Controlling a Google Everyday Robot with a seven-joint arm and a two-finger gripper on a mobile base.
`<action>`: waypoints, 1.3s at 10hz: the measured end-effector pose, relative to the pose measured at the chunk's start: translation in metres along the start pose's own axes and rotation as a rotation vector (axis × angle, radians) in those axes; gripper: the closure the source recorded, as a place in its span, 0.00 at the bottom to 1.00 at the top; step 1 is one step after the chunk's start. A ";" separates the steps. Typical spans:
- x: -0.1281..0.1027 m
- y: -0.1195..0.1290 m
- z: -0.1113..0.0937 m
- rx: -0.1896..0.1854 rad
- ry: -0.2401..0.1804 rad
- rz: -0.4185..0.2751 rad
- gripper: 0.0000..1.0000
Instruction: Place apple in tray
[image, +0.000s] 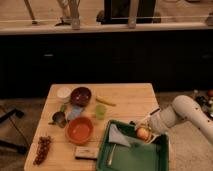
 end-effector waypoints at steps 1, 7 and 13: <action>0.000 0.002 0.002 -0.002 -0.012 0.003 0.97; 0.003 0.009 0.005 0.012 -0.045 0.056 0.89; 0.011 0.021 0.002 0.047 -0.086 0.112 0.28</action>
